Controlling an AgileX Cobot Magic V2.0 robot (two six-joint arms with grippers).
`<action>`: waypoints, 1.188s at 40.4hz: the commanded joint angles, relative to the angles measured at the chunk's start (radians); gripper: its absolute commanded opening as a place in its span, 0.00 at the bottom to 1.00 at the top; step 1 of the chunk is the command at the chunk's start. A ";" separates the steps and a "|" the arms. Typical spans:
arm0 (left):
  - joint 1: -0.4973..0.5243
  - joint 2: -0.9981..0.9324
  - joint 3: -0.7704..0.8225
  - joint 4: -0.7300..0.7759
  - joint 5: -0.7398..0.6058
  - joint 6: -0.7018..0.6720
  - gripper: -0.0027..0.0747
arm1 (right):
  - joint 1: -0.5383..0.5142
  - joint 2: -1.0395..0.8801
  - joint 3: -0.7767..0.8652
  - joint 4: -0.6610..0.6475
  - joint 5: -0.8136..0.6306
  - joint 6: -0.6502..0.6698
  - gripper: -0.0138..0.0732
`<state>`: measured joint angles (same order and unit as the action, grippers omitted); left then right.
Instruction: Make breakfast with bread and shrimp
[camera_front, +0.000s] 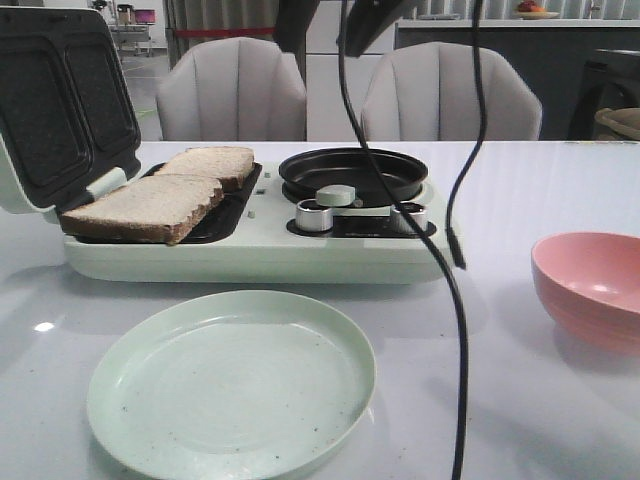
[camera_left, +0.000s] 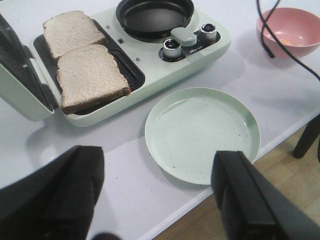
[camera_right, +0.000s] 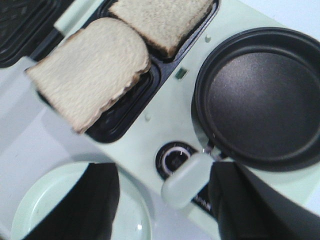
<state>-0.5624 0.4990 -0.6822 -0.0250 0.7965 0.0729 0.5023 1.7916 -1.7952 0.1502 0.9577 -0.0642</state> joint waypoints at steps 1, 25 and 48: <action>-0.003 0.003 -0.026 -0.006 -0.078 -0.008 0.69 | 0.014 -0.173 0.081 -0.017 -0.066 0.003 0.74; -0.003 0.003 -0.026 -0.006 -0.078 -0.008 0.69 | 0.018 -0.919 0.789 -0.019 -0.164 0.036 0.74; -0.003 0.003 -0.026 0.025 -0.196 -0.008 0.69 | 0.018 -1.128 0.978 -0.026 -0.131 0.036 0.74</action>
<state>-0.5624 0.4990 -0.6822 0.0000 0.6941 0.0729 0.5219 0.6660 -0.7902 0.1256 0.8720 -0.0289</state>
